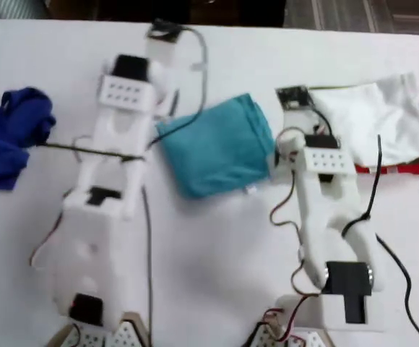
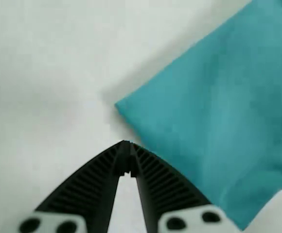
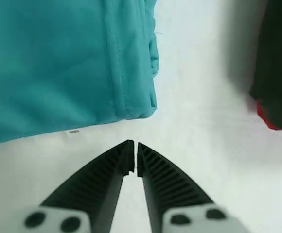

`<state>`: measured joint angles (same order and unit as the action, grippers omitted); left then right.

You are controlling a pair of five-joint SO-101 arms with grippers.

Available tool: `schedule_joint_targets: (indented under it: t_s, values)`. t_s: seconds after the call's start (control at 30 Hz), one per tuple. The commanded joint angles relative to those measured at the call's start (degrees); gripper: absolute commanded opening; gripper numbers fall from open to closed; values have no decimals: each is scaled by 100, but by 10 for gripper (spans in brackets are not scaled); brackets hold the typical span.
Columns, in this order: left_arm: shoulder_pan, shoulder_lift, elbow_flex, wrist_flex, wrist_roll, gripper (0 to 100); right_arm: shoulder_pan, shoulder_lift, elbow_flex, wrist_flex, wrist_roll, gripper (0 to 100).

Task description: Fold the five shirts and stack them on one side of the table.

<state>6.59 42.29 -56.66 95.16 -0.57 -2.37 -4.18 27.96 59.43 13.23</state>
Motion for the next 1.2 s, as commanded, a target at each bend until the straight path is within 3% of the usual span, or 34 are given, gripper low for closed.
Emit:
schedule_joint_targets:
  t_s: [0.0, 0.53, 0.83, 1.17]
  values:
    - [334, 615, -1279, 299, 44, 26, 75, -356, 62, -277, -70, 19]
    - [343, 3042, -2958, 387, 44, 26, 75, -831, -35, -286, -79, 19]
    - [343, 3182, -3433, 519, 26, 26, -295, -822, 88, -602, -79, 19]
    - [-264, 3218, -3442, 510, 35, 26, 488, 154, 536, -1446, -53, 19]
